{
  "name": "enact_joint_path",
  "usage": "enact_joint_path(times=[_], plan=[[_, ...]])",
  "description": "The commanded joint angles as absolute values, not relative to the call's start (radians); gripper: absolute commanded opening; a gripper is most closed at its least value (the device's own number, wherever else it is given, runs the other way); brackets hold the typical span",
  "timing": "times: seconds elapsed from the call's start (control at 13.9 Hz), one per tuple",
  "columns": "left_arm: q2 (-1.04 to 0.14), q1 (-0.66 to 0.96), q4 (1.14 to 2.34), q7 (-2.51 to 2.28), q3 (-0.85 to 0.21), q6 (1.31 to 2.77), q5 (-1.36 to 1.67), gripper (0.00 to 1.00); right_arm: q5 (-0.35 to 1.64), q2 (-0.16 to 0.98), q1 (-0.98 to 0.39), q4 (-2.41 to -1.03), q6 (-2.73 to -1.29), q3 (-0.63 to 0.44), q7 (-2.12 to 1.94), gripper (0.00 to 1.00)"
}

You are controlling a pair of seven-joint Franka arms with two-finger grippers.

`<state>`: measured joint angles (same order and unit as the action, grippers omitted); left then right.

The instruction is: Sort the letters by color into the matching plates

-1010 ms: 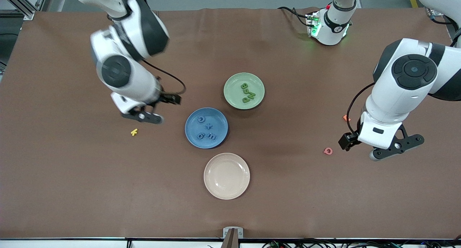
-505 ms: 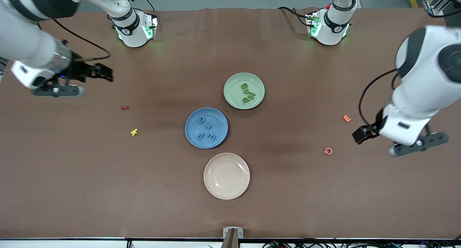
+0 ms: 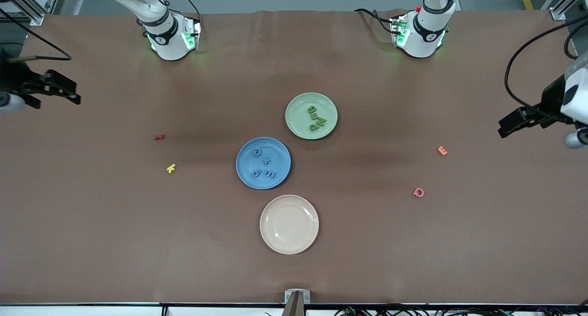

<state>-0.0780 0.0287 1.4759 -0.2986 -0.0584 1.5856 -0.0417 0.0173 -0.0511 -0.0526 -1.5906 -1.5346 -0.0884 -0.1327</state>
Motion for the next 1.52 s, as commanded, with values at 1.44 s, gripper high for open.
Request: enact_joint_path(times=[1.44], plan=[[0.107, -0.057, 1.620, -0.175, -0.129, 1.516, 0.018, 1.00, 0.003, 0.009, -0.021, -1.474, -1.542, -0.067, -0.158, 1.00]])
